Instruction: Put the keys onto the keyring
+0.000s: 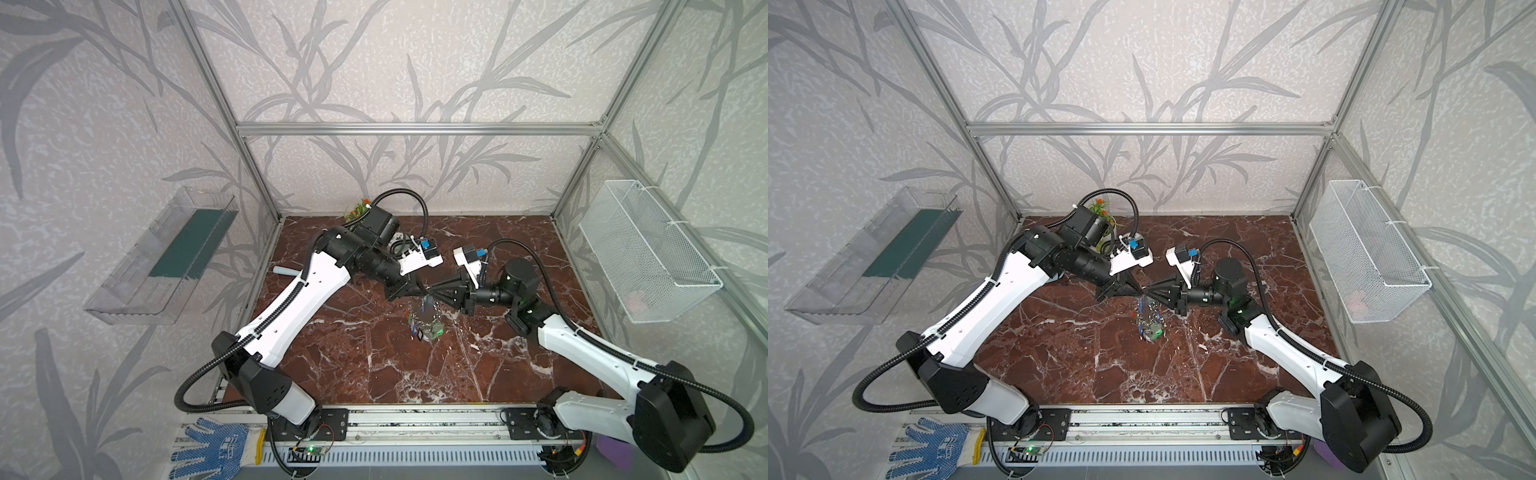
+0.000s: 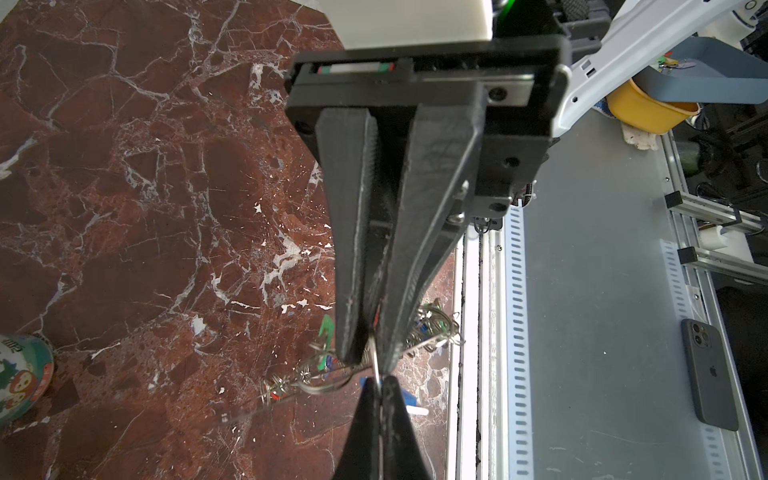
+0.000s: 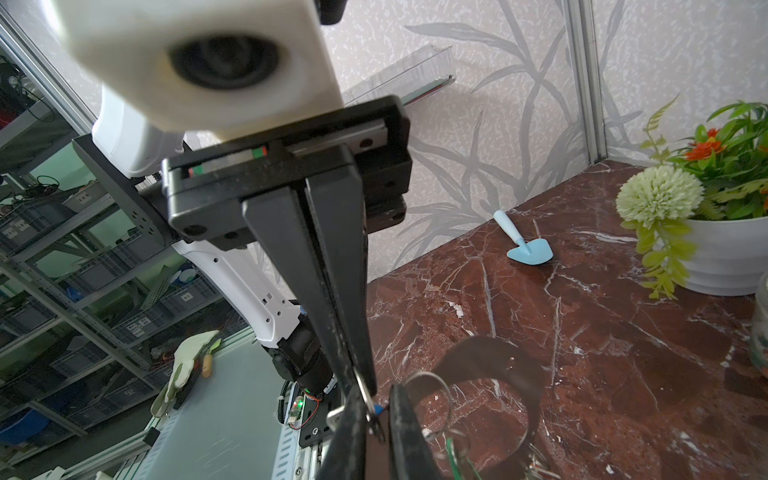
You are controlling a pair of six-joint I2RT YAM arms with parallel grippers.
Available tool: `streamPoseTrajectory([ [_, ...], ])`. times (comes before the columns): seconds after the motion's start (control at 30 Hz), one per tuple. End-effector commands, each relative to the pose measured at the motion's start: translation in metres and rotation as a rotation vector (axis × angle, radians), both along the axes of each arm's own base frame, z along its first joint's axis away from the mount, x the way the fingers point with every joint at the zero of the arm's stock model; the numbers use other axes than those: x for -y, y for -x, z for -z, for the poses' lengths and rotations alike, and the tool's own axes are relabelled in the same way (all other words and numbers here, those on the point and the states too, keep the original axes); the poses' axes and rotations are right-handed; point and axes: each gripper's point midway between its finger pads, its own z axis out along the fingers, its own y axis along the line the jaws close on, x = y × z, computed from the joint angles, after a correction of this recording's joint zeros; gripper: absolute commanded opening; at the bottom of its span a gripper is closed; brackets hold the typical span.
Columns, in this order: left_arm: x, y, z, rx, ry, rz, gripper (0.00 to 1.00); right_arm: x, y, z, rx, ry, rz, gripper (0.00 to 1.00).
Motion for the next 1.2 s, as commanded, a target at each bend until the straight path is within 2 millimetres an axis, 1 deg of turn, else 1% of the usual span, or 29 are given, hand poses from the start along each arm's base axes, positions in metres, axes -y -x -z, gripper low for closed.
streamPoseTrajectory([
  [0.0, 0.007, 0.004, -0.02, 0.05, 0.059, 0.054, 0.0, -0.001, 0.002, -0.015, 0.046, -0.02, -0.005, 0.14],
  [0.17, 0.008, 0.005, -0.02, 0.047, 0.059, 0.056, 0.0, -0.001, 0.004, -0.016, 0.05, -0.021, -0.011, 0.13],
  [0.3, 0.008, 0.004, -0.018, 0.047, 0.054, 0.055, 0.0, -0.003, 0.005, -0.015, 0.049, -0.021, -0.016, 0.09],
  [0.43, 0.008, 0.004, -0.016, 0.042, 0.049, 0.053, 0.0, -0.003, 0.007, -0.015, 0.047, -0.021, -0.019, 0.0],
  [0.53, 0.008, 0.002, -0.015, 0.041, 0.043, 0.045, 0.0, -0.002, 0.008, -0.014, 0.045, -0.019, -0.016, 0.0],
  [0.67, 0.006, -0.001, -0.023, 0.067, 0.078, 0.002, 0.0, 0.0, 0.01, -0.016, 0.048, -0.023, -0.007, 0.0],
  [0.77, -0.001, -0.004, -0.033, 0.093, 0.145, -0.061, 0.0, 0.0, 0.01, -0.021, 0.051, -0.038, -0.005, 0.0],
  [0.9, -0.019, -0.012, -0.04, 0.111, 0.246, -0.181, 0.15, 0.002, 0.013, -0.03, 0.059, -0.059, -0.012, 0.0],
  [1.0, -0.035, -0.014, -0.033, 0.098, 0.308, -0.274, 0.24, 0.002, 0.015, -0.037, 0.062, -0.069, -0.021, 0.0],
  [1.03, -0.039, -0.015, -0.028, 0.093, 0.316, -0.298, 0.26, 0.002, 0.016, -0.039, 0.065, -0.073, -0.023, 0.0],
  [1.1, -0.047, -0.01, -0.019, 0.089, 0.334, -0.33, 0.33, 0.003, 0.017, -0.041, 0.067, -0.077, -0.024, 0.0],
  [1.17, -0.048, -0.001, -0.012, 0.07, 0.359, -0.327, 0.42, 0.003, 0.017, -0.042, 0.069, -0.081, -0.027, 0.0],
])
